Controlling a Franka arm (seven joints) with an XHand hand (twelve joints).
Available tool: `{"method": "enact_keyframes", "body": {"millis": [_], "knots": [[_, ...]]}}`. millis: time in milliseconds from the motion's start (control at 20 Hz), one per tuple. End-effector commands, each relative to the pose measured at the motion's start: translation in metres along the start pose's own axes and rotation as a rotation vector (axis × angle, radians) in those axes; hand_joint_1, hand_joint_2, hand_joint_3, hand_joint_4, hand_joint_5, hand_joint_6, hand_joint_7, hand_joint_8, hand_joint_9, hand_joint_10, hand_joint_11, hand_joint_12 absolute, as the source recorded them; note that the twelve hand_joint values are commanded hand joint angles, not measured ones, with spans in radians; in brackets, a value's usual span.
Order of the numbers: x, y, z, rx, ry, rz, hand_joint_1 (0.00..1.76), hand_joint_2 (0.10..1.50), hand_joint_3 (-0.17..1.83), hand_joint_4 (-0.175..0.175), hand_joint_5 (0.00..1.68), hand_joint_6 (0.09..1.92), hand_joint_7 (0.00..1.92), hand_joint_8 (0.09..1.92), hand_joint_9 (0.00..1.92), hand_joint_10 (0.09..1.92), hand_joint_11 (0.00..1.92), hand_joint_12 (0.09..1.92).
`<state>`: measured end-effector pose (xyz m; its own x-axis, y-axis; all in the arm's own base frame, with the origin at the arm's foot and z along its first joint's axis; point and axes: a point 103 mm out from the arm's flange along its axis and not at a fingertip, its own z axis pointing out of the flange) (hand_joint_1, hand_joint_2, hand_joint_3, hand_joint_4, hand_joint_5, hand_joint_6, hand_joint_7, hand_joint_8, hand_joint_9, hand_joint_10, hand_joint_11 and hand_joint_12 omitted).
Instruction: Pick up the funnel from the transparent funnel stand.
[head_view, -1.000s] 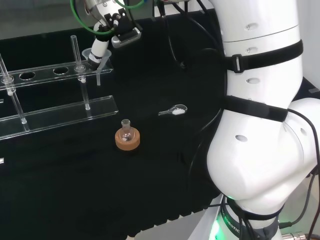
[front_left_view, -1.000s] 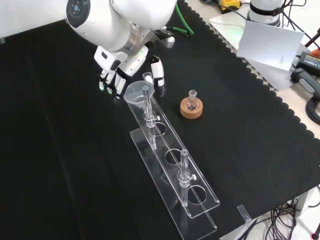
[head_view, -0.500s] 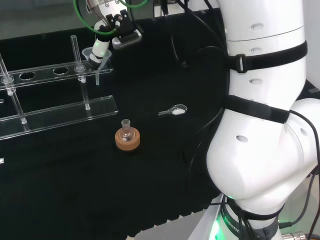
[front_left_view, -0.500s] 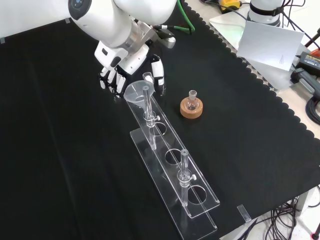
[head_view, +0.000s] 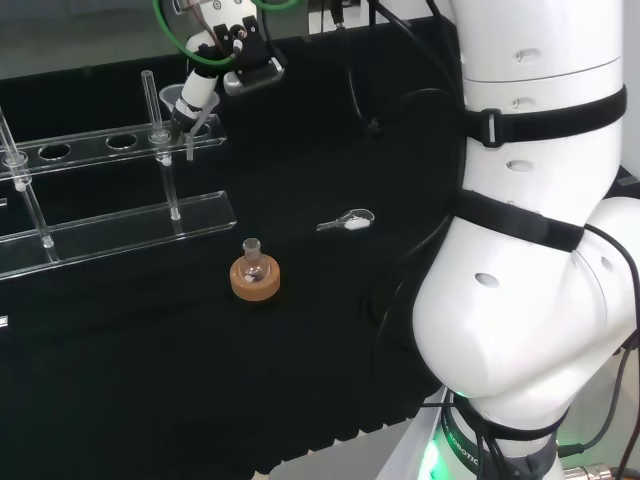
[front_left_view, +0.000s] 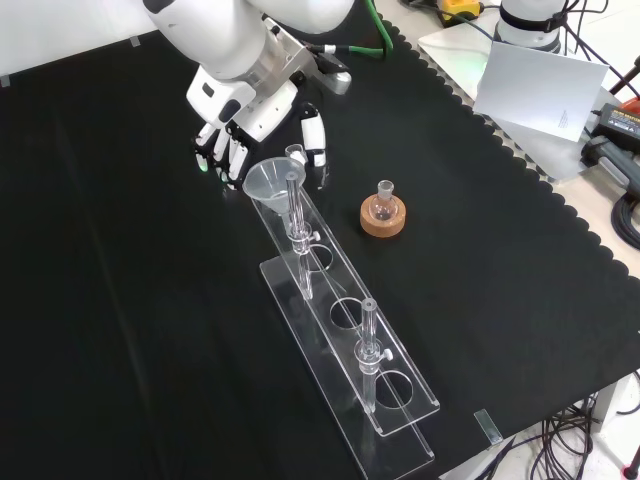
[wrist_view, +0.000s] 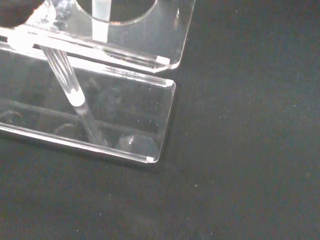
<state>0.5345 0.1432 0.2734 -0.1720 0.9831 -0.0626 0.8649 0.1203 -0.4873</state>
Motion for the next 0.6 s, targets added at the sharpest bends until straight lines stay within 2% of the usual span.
{"method": "enact_keyframes", "body": {"millis": [50,300,450,600], "knots": [[0.0,-0.007,-0.014,-0.041,-0.017,-0.014,0.77,0.76,0.09,0.009,0.73,0.09,0.94,0.39,0.49,0.51,0.0,0.9],[-0.002,-0.014,-0.027,-0.065,-0.036,-0.015,0.77,0.76,0.09,0.01,0.73,0.09,0.94,0.38,0.5,0.5,0.0,0.91],[-0.008,-0.022,-0.039,-0.082,-0.034,-0.01,0.78,0.76,0.09,0.011,0.73,0.09,0.95,0.38,0.5,0.5,0.0,0.92],[-0.016,-0.032,-0.05,-0.099,-0.06,0.002,0.78,0.76,0.09,0.011,0.73,0.09,0.95,0.38,0.5,0.5,0.0,0.92]]}}
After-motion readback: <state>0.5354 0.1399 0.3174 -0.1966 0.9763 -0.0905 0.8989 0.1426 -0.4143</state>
